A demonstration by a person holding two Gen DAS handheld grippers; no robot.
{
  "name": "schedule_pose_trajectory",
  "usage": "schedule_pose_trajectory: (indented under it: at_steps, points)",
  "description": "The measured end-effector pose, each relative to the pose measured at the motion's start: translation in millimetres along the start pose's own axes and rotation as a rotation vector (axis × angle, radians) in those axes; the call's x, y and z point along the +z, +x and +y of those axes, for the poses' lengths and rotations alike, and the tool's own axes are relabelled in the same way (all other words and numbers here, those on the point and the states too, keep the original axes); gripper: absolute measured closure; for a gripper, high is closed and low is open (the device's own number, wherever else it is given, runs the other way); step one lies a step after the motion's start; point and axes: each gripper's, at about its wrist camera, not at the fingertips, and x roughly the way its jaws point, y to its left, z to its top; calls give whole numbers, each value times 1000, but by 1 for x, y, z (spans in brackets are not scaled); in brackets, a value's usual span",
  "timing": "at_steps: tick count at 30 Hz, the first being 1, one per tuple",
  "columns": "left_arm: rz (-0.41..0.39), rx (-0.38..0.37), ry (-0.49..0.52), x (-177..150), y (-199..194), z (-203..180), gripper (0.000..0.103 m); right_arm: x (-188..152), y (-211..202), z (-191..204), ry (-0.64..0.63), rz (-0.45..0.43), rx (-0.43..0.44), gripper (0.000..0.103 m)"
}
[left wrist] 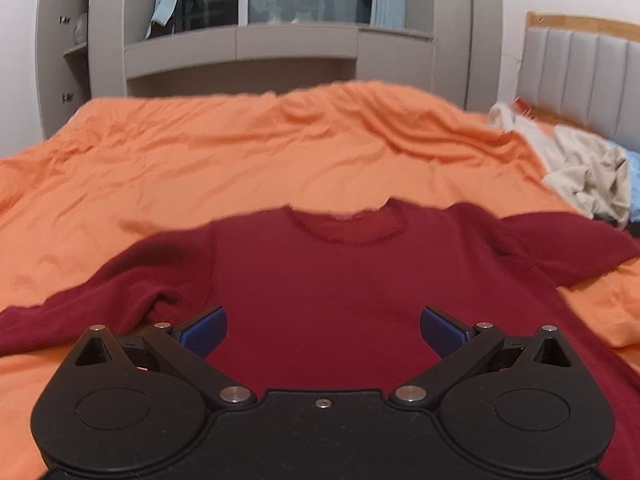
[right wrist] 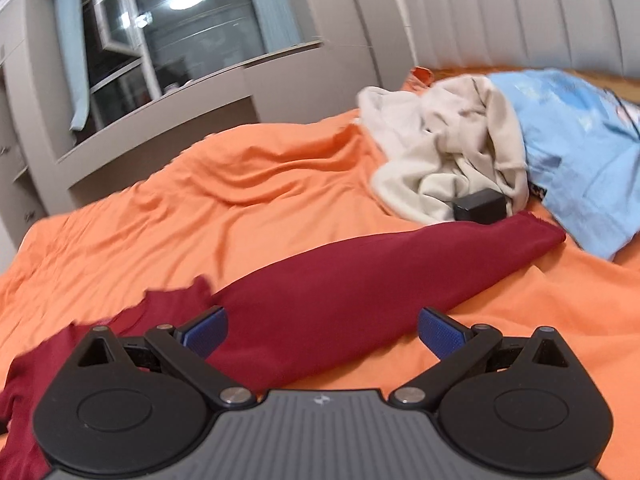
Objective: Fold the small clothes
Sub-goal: 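Move the right tool to a sleeve cuff and close on it, then lift the cuff with the right tool and lay it across the shirt body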
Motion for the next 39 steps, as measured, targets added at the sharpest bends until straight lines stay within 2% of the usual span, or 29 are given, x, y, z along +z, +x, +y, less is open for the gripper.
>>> schedule_pose_trajectory:
  at_steps: [5,8,11,15,20,23,24,25,26,28,30,35,39]
  points:
    - [62,29,5,-1,18,3,0,5,39,-35,92,-11,-31,0]
    - [90,27,1,-5,24,6,0,6,55,-59,187,-11,-137,0]
    - [129,26,-21,-10,31,9,0,3,63,-90,332,-26,-204,0]
    - [176,24,-43,-17,40,14,0,1,62,-128,491,-106,-151,0]
    - [194,23,-58,-21,45,15,0,5,66,-151,547,-152,-128,0]
    - [204,25,-55,-23,48,15,0,6,69,-157,564,-165,-143,12]
    - [204,26,-53,-24,48,15,0,6,69,-158,568,-166,-149,20]
    - [204,28,-52,-23,48,14,0,5,69,-159,572,-170,-157,33]
    - [202,29,-51,-23,47,14,0,4,69,-161,576,-171,-169,42]
    - [195,32,-49,-22,47,13,0,5,70,-163,571,-166,-188,75]
    - [190,36,-48,-21,46,12,0,4,66,-163,558,-172,-181,94]
    - [181,39,-61,-22,43,16,0,25,39,-151,473,-260,-163,97]
    - [172,39,-94,-22,38,24,0,30,13,-143,477,-301,-183,97]
